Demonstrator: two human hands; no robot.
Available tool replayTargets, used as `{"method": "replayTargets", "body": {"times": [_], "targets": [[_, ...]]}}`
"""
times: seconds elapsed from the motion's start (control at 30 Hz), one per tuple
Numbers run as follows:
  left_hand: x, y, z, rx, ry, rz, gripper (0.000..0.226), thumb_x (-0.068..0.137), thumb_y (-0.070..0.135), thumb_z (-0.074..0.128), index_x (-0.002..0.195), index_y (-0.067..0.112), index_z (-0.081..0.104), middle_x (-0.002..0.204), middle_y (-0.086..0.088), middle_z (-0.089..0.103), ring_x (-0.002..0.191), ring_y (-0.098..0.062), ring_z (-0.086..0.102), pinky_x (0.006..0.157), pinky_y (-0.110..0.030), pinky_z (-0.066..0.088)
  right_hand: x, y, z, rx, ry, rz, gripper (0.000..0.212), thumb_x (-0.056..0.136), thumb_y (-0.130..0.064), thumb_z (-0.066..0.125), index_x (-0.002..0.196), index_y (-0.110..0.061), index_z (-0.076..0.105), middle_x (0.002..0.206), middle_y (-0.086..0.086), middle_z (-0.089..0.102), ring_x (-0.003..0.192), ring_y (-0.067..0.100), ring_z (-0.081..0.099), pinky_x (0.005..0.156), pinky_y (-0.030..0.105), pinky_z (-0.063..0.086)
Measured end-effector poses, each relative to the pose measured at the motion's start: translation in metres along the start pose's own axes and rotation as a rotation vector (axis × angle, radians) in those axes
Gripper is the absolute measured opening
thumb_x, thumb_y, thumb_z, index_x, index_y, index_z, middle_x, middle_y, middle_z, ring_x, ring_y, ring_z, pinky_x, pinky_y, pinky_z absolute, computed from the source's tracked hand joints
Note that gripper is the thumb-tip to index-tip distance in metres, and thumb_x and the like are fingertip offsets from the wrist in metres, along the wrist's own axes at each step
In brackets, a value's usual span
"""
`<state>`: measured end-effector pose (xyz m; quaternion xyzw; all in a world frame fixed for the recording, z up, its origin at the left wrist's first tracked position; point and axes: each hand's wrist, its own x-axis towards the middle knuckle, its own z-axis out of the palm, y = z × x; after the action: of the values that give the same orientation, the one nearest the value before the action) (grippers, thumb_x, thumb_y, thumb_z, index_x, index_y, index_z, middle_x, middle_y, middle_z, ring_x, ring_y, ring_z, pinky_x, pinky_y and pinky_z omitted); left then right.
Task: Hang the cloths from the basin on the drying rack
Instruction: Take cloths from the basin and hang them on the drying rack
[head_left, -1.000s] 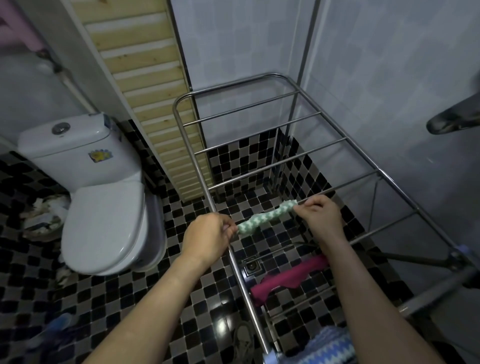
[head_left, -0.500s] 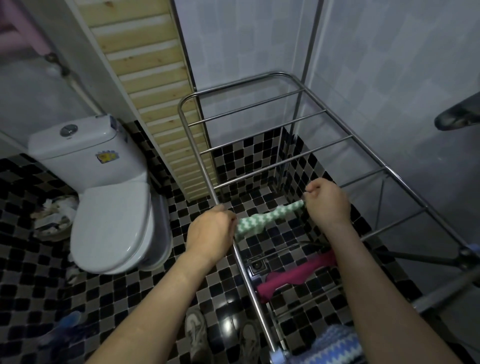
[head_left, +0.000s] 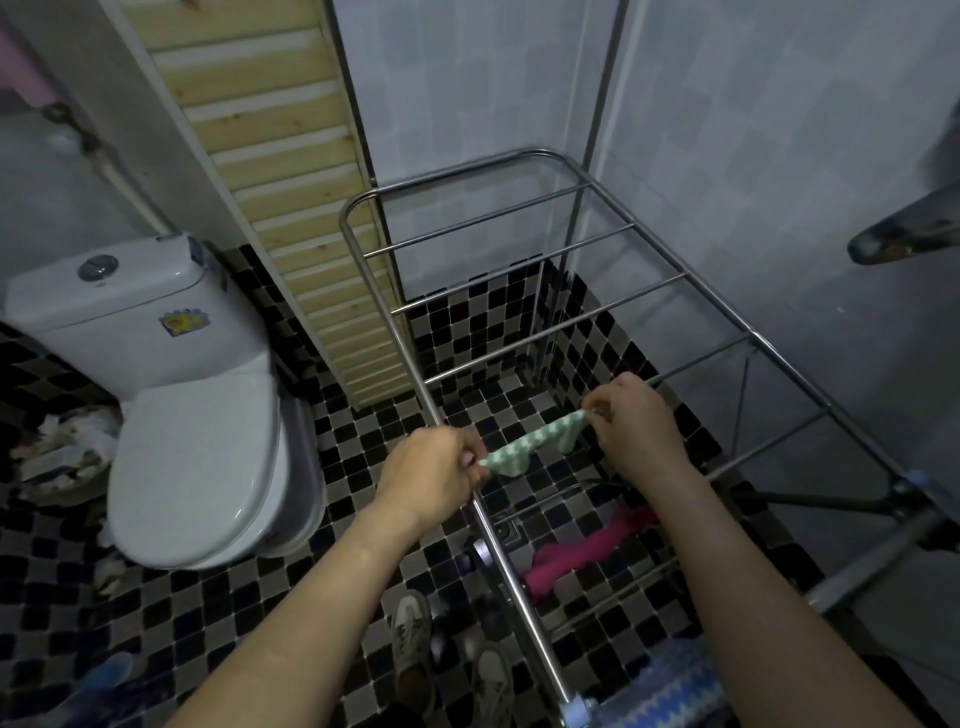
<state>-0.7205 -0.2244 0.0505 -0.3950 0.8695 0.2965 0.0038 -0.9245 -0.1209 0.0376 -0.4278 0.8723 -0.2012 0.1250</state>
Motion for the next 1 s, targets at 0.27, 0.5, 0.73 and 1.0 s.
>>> {"method": "replayTargets", "body": {"times": [0.27, 0.5, 0.73, 1.0], "targets": [[-0.008, -0.018, -0.074, -1.526, -0.122, -0.292, 0.036, 0.087, -0.008, 0.049, 0.114, 0.011, 0.062, 0.108, -0.014, 0.06, 0.09, -0.025, 0.062, 0.078, -0.039, 0.056, -0.01, -0.06, -0.054, 0.874, -0.166, 0.311, 0.027, 0.093, -0.029, 0.06, 0.118, -0.021, 0.065, 0.107, 0.004, 0.069, 0.096, 0.017, 0.065, 0.077, 0.031, 0.05], [-0.01, -0.008, -0.105, -1.669, -0.024, -0.175, 0.031, 0.076, -0.005, 0.064, 0.104, 0.008, 0.061, 0.096, -0.013, 0.07, 0.078, -0.025, 0.072, 0.057, -0.03, 0.059, -0.016, -0.128, -0.046, 1.276, -0.618, 0.208, 0.047, 0.085, -0.028, 0.065, 0.13, -0.027, 0.053, 0.117, 0.01, 0.069, 0.106, 0.022, 0.067, 0.076, 0.033, 0.057], [-0.001, -0.015, -0.107, -1.526, 0.115, -0.199, 0.015, 0.072, 0.013, 0.073, 0.072, 0.013, 0.057, 0.076, -0.009, 0.069, 0.07, -0.021, 0.067, 0.061, -0.034, 0.057, -0.005, -0.157, -0.029, 1.356, -0.378, 0.267, 0.018, 0.084, -0.003, 0.066, 0.102, -0.002, 0.07, 0.085, 0.012, 0.071, 0.068, 0.019, 0.06, 0.058, 0.024, 0.05], [0.0, -0.019, -0.122, -0.866, 0.224, 0.057, 0.014, 0.09, 0.02, 0.064, 0.102, 0.023, 0.07, 0.097, 0.009, 0.072, 0.093, -0.001, 0.066, 0.077, -0.014, 0.052, 0.009, -0.173, -0.041, 1.21, -0.326, 0.154, 0.019, 0.09, -0.016, 0.065, 0.096, 0.002, 0.069, 0.071, 0.008, 0.069, 0.054, 0.012, 0.062, 0.048, 0.023, 0.049]]}}
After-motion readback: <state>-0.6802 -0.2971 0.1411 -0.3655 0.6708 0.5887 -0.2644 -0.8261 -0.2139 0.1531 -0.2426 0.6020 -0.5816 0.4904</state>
